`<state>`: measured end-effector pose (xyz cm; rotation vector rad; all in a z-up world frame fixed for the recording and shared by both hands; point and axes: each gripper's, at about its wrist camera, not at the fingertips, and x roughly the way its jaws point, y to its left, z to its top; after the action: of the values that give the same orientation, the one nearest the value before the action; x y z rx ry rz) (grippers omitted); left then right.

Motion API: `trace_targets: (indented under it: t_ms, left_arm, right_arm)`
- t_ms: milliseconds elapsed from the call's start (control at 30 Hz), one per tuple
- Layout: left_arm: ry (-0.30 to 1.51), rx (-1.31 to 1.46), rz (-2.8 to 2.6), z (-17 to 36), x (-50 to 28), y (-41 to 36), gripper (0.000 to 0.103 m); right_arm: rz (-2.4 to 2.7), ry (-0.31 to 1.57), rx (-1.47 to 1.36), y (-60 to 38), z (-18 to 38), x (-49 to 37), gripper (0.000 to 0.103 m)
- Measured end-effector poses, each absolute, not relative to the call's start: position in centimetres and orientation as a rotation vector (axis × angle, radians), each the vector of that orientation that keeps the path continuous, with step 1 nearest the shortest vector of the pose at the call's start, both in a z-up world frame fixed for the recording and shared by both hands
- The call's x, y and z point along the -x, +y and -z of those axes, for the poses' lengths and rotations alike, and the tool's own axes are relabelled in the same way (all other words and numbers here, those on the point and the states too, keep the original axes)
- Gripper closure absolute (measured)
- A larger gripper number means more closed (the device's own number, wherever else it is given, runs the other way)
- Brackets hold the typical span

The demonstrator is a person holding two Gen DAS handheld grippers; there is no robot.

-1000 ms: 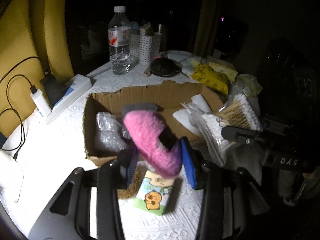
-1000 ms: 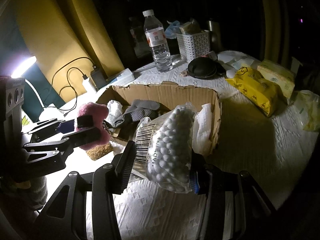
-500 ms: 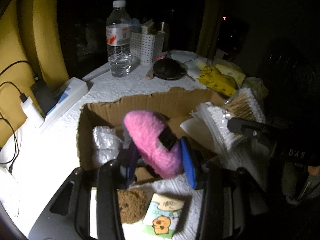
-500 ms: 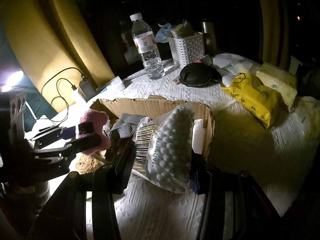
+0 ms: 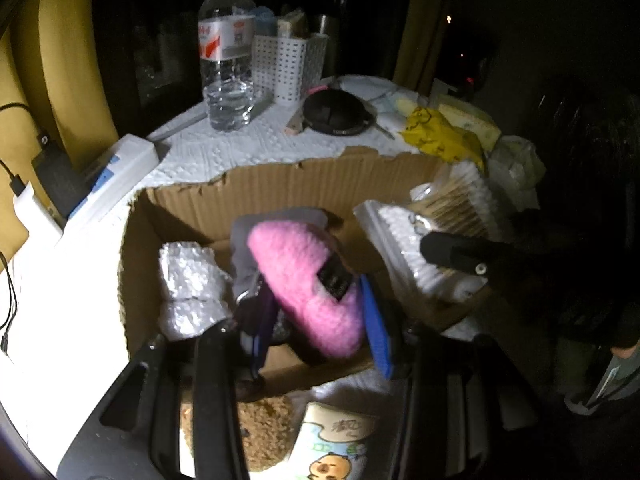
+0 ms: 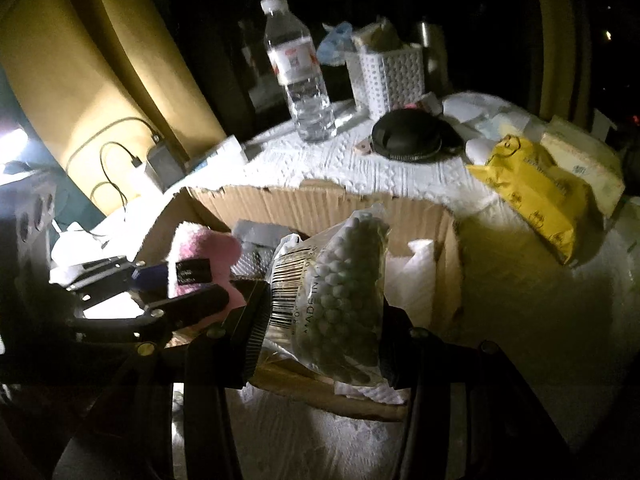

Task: Organize soft objects
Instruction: 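Open both tools to drop the pink plush and cotton-swab bag into the box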

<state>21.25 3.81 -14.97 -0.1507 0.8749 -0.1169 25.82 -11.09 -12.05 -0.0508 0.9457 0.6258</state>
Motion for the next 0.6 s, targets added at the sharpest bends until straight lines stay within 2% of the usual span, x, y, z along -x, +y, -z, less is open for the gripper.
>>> trace_targets:
  t_ms: [433,600]
  left_arm:
    - [0.919,0.129,0.110,16.0,-21.6,3.6,0.059]
    - [0.925,0.141,0.092,15.6,-21.4,3.8,0.052]
  right_arm:
    - [-0.581,0.969,0.082,-10.8,13.8,-25.7,0.052]
    - [-0.584,0.963,0.082,-10.9,13.5,-25.5,0.039]
